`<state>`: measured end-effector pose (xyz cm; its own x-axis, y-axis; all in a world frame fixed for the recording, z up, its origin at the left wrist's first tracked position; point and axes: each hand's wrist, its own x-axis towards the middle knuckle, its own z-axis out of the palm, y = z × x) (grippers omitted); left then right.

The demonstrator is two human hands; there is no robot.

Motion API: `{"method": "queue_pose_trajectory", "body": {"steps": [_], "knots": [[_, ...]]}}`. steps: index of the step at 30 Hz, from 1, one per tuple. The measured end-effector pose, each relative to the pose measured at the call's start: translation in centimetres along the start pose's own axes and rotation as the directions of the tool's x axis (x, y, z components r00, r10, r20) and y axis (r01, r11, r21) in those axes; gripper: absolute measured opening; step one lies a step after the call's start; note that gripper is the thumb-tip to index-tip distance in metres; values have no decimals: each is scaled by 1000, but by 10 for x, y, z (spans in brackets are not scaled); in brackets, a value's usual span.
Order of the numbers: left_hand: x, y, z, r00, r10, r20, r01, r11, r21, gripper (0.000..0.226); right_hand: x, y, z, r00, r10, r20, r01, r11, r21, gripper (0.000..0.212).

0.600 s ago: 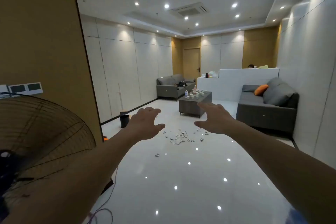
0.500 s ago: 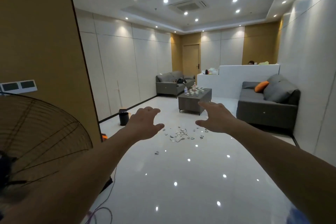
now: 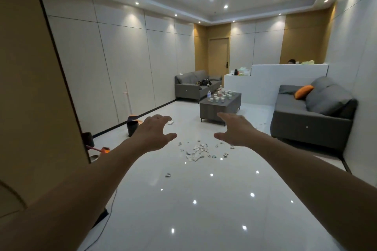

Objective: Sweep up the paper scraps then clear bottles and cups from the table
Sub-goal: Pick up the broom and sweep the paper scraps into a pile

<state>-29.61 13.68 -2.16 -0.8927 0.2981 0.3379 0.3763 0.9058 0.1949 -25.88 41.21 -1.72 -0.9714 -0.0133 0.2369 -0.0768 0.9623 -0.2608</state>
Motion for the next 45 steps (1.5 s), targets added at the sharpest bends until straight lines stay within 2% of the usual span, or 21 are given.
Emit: {"method": "queue_pose_trajectory", "body": {"steps": [5,13,22,26,28,34,40,45], "knots": [[83,-1,39,999,-41,7,42,998,-56,66,90,45,6,1000,7,16,-7,999,37,84],[208,-45,115,993,-72,94,80,993,-91,65,228,76,80,997,-8,82,2,997,73,82],[417,-167,164,986,-124,108,139,979,-148,63,475,69,133,992,-4,127,-1,999,38,81],[510,-219,173,982,-172,74,183,968,-172,58,580,58,149,998,-21,59,17,998,67,77],[547,-242,186,981,-186,64,194,965,-178,57,625,55,169,996,-35,81,29,997,74,76],[647,-310,245,964,-219,151,240,962,-134,61,758,56,241,984,-53,171,38,995,94,77],[785,-383,297,963,-258,79,261,965,-30,64,924,68,300,978,-137,159,116,984,136,76],[914,-438,329,942,-320,102,322,947,-5,66,1075,77,327,966,-157,207,121,976,179,74]]}}
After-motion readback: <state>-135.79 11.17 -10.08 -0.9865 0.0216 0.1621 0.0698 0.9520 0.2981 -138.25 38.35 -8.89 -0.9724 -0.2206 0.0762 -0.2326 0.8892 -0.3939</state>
